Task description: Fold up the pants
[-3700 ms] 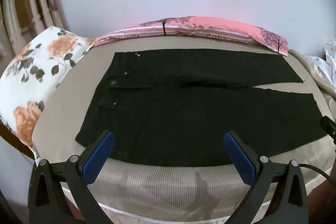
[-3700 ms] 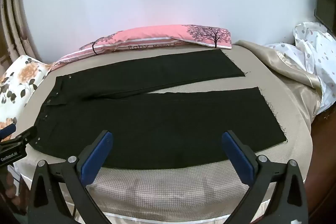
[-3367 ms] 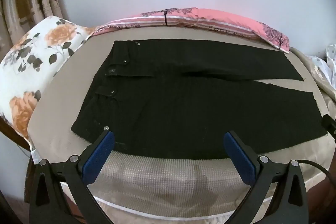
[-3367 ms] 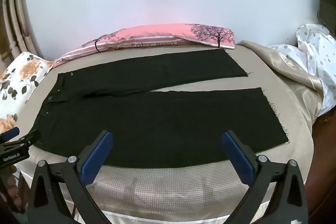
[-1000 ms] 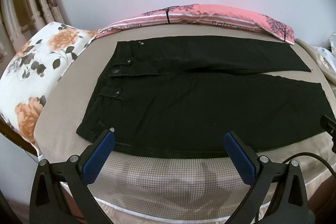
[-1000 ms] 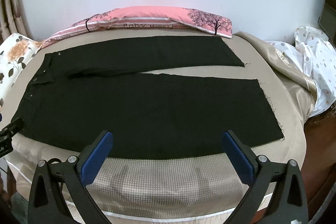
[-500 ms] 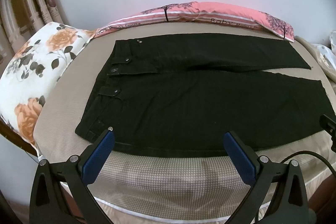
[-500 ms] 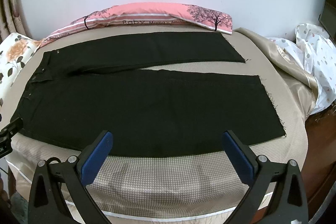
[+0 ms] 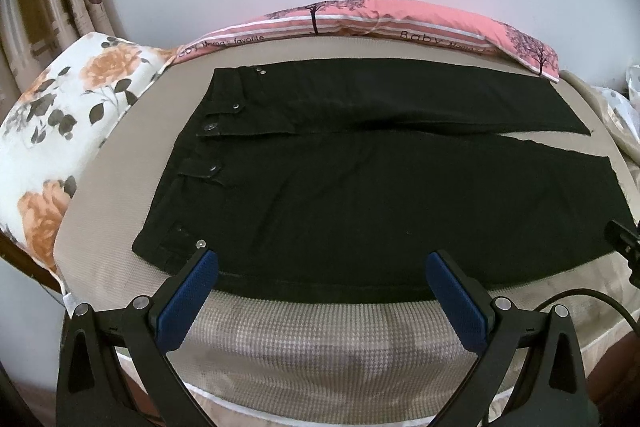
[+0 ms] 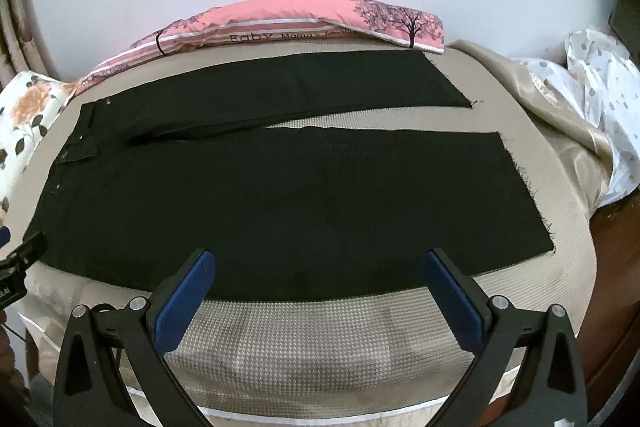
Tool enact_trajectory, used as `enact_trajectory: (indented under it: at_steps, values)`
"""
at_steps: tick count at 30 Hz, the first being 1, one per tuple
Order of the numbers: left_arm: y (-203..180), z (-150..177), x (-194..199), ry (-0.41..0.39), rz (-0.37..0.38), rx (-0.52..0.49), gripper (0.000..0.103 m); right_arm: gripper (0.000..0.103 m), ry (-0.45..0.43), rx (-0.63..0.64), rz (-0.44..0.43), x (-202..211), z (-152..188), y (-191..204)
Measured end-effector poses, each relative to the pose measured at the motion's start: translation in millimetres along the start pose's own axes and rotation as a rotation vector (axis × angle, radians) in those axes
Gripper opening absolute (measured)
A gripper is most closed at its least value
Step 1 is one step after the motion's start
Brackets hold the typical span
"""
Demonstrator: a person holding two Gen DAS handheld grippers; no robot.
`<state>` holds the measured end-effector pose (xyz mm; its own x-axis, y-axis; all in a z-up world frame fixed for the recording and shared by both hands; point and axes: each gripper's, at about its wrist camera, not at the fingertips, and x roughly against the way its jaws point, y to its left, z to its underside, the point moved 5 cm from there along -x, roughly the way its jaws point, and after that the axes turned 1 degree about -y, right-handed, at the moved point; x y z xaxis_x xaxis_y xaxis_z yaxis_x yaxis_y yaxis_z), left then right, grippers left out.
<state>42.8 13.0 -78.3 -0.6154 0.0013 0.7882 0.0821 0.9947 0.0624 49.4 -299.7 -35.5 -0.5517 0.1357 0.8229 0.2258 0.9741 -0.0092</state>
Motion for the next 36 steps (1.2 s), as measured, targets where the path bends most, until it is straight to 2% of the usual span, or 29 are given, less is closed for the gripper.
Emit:
enact_trajectory:
  at_steps: [5,9,13,18,20,24,27,28,30,34,36]
  values:
    - [7.1,-6.3,-6.8,0.013,0.036,0.030,0.103,0.103,-0.030,-0.052,-0.037,-2.4,-7.6,-4.5]
    - [23.3,-19.1,-14.7,0.008,0.035,0.060,0.103,0.103,-0.061,-0.084,-0.074,-5.9,-20.9,-6.8]
    - [50.9,-44.4,-26.0,-0.014,0.030,0.074,0.103,0.103,-0.030,-0.094,-0.085,-20.4,-34.2,-5.0]
    - [93.9,-82.8,-47.6,-0.022,0.069,0.142,0.102,0.103,0.013,-0.135,-0.109,-40.1,-49.6,-1.2]
    - [113.5,-101.2,-62.5,-0.012,0.059,0.165,0.099,0.103,0.029,-0.145,-0.121,-49.5,-57.0,3.8]
    - [151.2,-138.1,-97.8,0.009,0.049,0.215,0.081,0.103,0.055,-0.159,-0.145,-66.8,-70.7,17.7]
    - [174.5,-157.9,-128.3,0.049,0.099,0.289,0.067,0.103,0.068,-0.144,-0.131,-80.3,-80.1,26.7]
    - [183.6,-165.8,-143.0,0.067,0.140,0.326,0.060,0.103,0.072,-0.139,-0.130,-83.9,-82.5,29.5]
    - [192.1,-174.6,-163.0,0.094,0.200,0.358,0.054,0.103,0.077,-0.134,-0.136,-91.6,-88.2,36.0]
    - [205.6,-193.2,-206.3,0.124,0.336,0.382,0.053,0.103,0.092,-0.127,-0.136,-107.5,-99.3,48.0]
    - [209.5,-197.8,-222.1,0.143,0.373,0.389,0.053,0.103,0.104,-0.114,-0.128,-115.8,-102.6,55.1]
